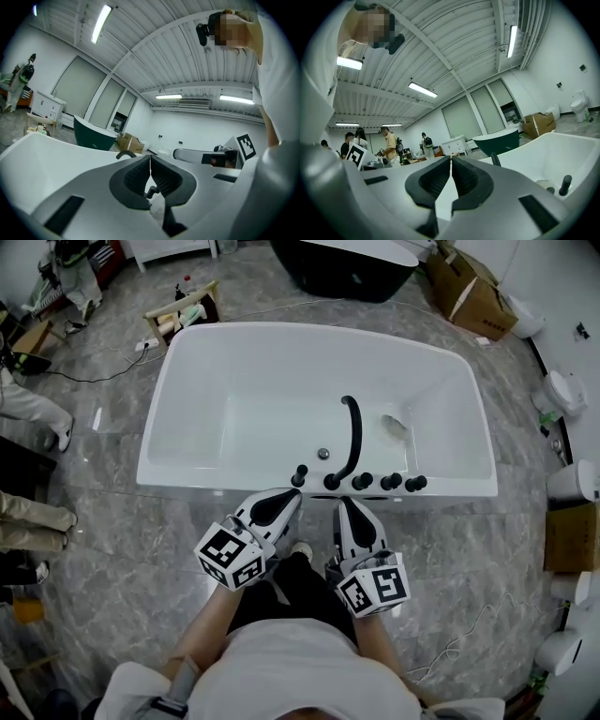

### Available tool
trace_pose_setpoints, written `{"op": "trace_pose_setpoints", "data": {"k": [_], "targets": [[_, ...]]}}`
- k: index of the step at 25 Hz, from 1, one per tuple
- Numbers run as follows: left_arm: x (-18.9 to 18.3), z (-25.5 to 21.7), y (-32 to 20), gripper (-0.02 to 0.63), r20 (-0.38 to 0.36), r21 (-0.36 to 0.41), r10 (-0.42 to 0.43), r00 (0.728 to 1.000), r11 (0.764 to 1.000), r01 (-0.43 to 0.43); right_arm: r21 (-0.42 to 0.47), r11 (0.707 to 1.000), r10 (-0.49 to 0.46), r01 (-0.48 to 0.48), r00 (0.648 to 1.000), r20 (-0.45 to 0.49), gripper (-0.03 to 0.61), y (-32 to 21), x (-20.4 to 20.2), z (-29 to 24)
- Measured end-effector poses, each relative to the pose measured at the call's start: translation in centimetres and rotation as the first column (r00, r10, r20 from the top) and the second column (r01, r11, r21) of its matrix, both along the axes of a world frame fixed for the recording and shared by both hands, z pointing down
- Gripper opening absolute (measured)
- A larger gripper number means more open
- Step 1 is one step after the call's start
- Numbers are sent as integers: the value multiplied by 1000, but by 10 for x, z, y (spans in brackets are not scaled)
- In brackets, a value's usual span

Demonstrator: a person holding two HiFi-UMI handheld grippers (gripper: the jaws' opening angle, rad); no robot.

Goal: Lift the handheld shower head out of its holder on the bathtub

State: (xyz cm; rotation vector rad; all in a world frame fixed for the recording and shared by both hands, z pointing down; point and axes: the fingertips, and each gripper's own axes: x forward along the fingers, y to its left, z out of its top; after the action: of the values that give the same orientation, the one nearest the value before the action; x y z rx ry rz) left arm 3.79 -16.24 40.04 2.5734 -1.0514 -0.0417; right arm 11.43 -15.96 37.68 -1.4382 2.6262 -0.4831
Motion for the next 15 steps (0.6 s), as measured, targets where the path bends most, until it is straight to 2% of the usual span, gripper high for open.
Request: {"op": "trace_pose_setpoints", "data": {"k": [6, 9, 15], "targets": [[5, 2, -28, 11, -14, 5, -49, 999, 999, 50, 54, 993, -106, 108, 994, -34, 20, -30, -12, -2], [5, 5, -36, 11, -3, 5, -64, 998, 998, 64, 64, 984, -160, 165, 984, -82, 20, -37, -20, 2], [-5, 9, -47, 11, 9, -18, -85, 996, 996, 86, 10, 971, -237, 239, 967, -92, 21, -52, -39, 14]]}}
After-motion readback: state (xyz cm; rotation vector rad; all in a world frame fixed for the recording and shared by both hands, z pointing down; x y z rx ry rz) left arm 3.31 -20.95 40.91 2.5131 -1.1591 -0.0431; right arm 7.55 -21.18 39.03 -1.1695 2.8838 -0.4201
